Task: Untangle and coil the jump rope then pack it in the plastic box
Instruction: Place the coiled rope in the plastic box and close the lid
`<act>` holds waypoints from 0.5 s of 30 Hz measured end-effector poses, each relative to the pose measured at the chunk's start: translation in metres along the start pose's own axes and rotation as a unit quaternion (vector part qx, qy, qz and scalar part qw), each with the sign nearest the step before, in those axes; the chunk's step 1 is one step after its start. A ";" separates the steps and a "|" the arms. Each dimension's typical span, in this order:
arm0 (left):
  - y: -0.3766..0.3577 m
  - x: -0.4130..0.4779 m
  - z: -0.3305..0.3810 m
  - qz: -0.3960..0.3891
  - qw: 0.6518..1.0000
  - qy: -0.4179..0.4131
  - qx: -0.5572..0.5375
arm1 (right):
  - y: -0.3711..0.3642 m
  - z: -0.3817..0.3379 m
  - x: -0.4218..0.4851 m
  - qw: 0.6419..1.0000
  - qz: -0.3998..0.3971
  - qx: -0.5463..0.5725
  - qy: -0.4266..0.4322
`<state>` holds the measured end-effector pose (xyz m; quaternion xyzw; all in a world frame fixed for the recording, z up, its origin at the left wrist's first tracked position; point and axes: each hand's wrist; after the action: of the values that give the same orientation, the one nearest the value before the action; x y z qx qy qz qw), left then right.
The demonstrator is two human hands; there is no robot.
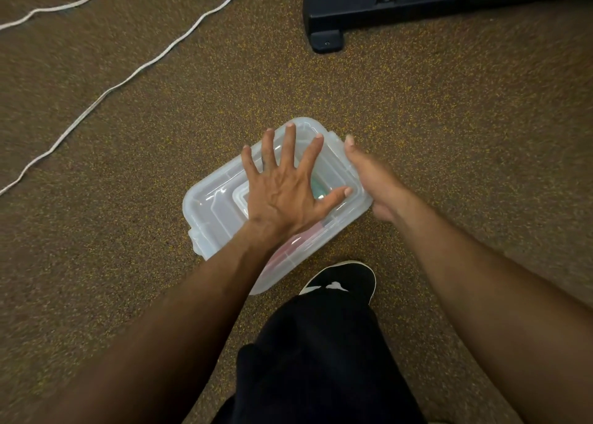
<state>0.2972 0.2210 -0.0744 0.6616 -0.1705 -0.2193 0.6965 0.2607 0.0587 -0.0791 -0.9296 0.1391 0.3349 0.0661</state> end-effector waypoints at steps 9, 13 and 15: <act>0.000 0.004 0.019 -0.019 0.999 0.034 -0.016 | 0.005 0.000 0.006 0.991 0.101 -0.043 0.080; -0.004 0.001 0.017 -0.007 1.000 0.015 -0.022 | -0.005 0.003 0.005 0.964 0.165 -0.136 0.154; -0.003 0.002 0.016 -0.010 1.000 0.010 -0.017 | -0.009 0.000 0.003 0.959 0.174 -0.156 0.160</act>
<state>0.2896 0.2062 -0.0768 0.6536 -0.1531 -0.2220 0.7072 0.2652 0.0666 -0.0810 -0.9312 0.2536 0.2057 -0.1618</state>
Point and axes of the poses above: each hand's wrist, its own x-axis towards the middle knuckle, its own y-axis out of the back of the hand, z = x × y, and after that the axes turned 4 degrees about x, right-handed
